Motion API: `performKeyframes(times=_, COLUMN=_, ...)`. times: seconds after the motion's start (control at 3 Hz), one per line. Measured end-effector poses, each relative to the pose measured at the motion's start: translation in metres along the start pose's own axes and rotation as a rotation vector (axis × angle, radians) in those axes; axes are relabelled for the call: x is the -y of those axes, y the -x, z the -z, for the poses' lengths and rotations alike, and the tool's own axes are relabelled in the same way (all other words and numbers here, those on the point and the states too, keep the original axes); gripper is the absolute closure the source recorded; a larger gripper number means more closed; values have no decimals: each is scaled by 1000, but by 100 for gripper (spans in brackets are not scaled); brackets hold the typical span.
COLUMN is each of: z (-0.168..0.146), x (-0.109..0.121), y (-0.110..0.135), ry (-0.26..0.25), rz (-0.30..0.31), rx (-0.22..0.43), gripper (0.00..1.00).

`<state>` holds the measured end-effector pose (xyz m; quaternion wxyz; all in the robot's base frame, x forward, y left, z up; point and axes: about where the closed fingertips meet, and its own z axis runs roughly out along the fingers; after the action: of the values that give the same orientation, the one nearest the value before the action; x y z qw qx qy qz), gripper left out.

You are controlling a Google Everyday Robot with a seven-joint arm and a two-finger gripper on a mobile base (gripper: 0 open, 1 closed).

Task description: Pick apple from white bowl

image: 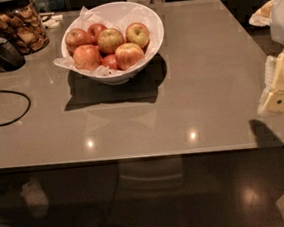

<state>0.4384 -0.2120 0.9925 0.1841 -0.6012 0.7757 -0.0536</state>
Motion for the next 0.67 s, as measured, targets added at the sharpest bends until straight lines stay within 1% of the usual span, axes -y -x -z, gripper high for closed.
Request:
performKeyframes(times=0.33, z=0, x=0, y=0, ry=0, rz=0, rx=0, gripper=0)
performKeyframes(times=0.67, z=6, x=37, y=37, ry=-11, rz=74, rx=-13, gripper=0)
